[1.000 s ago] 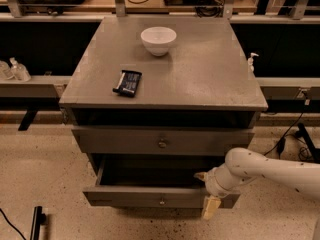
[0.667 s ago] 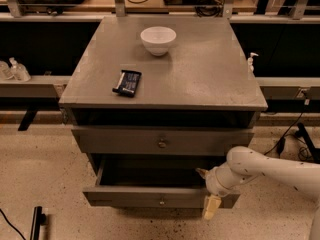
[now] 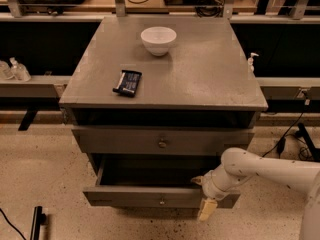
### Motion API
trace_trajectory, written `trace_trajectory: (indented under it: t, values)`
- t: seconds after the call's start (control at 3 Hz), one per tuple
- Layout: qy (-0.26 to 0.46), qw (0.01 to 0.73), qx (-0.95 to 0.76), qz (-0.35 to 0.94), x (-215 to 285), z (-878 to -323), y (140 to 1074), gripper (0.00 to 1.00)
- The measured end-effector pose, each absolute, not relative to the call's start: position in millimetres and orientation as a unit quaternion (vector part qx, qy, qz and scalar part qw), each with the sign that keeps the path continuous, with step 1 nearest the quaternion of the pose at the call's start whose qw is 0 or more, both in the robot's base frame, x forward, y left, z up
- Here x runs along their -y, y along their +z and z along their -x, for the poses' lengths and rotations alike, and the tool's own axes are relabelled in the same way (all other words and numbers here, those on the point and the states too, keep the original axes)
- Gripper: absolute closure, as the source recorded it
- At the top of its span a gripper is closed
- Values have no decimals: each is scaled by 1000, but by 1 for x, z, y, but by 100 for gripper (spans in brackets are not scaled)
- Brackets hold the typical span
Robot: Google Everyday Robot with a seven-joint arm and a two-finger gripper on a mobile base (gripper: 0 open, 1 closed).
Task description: Open middle drawer
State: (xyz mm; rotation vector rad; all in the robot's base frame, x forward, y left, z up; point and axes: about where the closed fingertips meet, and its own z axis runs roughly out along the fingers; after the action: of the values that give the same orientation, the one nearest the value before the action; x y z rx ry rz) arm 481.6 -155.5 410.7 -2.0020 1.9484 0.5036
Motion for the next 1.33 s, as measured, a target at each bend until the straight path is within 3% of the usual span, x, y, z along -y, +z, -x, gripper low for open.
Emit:
trace_trajectory:
  t: [0.67,1.0,1.33]
  values:
    - [180,106,-648,732,155,-434,417,64]
    - [181,103,-645,736,155,-430,418,58]
    - [189,90,-617,759,155,-410,442,36]
